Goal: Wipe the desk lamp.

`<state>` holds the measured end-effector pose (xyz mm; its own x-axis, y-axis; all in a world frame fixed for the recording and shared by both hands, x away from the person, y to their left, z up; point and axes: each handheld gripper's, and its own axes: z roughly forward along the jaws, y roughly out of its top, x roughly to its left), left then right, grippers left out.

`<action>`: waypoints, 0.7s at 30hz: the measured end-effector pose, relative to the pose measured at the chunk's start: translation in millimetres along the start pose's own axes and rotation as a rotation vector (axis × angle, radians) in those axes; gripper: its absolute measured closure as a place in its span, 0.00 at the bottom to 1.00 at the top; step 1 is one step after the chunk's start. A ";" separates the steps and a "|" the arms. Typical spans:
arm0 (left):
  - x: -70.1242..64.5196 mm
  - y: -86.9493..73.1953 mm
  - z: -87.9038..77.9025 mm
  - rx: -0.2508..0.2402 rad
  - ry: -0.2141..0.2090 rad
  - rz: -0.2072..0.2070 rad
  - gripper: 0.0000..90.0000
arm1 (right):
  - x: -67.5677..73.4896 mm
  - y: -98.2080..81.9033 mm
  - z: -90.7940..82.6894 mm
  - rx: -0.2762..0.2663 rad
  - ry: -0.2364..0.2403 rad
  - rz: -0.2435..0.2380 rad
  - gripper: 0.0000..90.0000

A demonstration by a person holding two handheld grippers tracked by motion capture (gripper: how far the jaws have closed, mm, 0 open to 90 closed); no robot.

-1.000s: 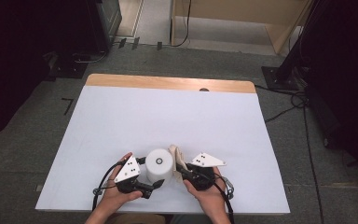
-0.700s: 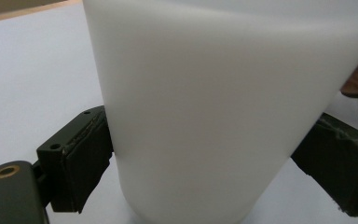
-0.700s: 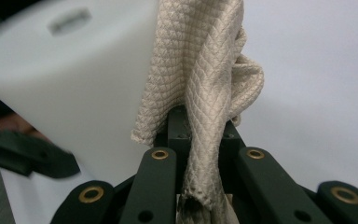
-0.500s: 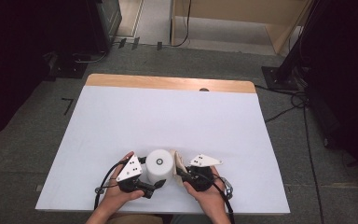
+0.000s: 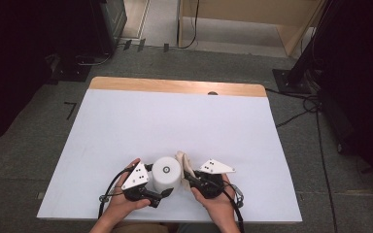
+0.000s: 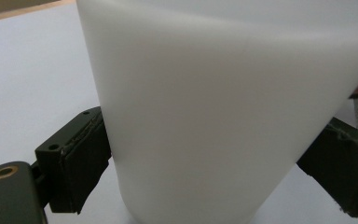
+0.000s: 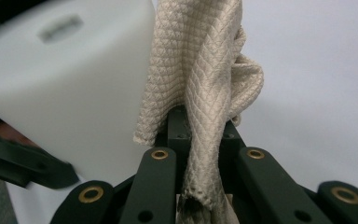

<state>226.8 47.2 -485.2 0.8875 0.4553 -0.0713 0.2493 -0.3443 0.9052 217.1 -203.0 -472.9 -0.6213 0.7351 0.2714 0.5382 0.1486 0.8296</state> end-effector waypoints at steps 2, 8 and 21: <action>0.3 0.2 0.1 -0.001 -0.003 -0.003 0.08 | -2.7 -4.8 5.5 0.044 -0.002 0.015 0.91; 1.6 2.5 3.1 -0.007 -0.010 -0.013 0.07 | -5.2 -6.8 4.8 0.066 0.008 0.012 0.91; -0.4 6.7 8.8 0.006 -0.015 0.006 0.07 | 0.8 2.5 -16.5 -0.030 0.001 -0.009 0.91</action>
<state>231.6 37.5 -482.8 0.8948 0.4406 -0.0724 0.2462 -0.3515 0.9032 208.5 -213.0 -462.6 -0.6263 0.7334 0.2643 0.5151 0.1348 0.8465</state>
